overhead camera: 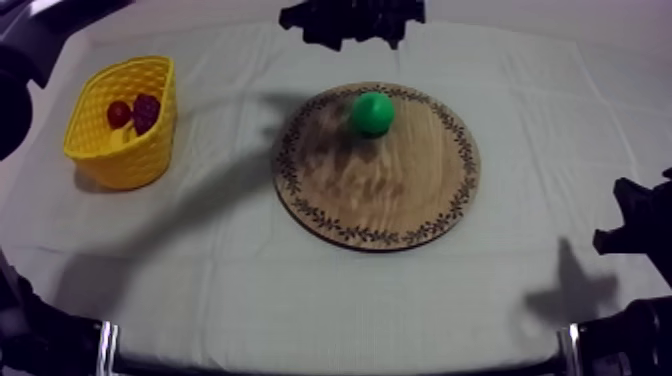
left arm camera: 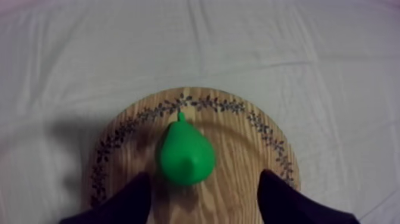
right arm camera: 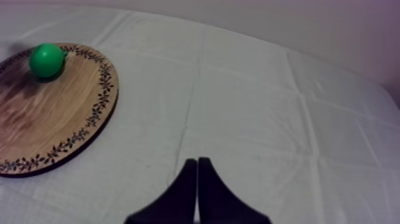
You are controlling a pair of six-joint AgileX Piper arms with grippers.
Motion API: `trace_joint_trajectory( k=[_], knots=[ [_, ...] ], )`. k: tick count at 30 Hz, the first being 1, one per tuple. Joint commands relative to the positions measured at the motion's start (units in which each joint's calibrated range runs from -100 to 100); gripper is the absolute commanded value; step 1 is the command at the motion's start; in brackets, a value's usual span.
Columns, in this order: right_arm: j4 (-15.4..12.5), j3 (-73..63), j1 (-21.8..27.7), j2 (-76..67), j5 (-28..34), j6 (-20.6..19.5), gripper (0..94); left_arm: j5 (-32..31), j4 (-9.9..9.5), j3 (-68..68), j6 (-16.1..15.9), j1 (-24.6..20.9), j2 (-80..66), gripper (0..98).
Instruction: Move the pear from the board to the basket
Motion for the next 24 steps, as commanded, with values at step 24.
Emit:
trace_joint_trajectory(
  k=[24],
  knots=[
    [0.02,0.00,0.00,-0.05,-0.02,0.01,0.3,-1.49,3.05,-1.82,3.83,-0.55,12.54,84.7]
  ],
)
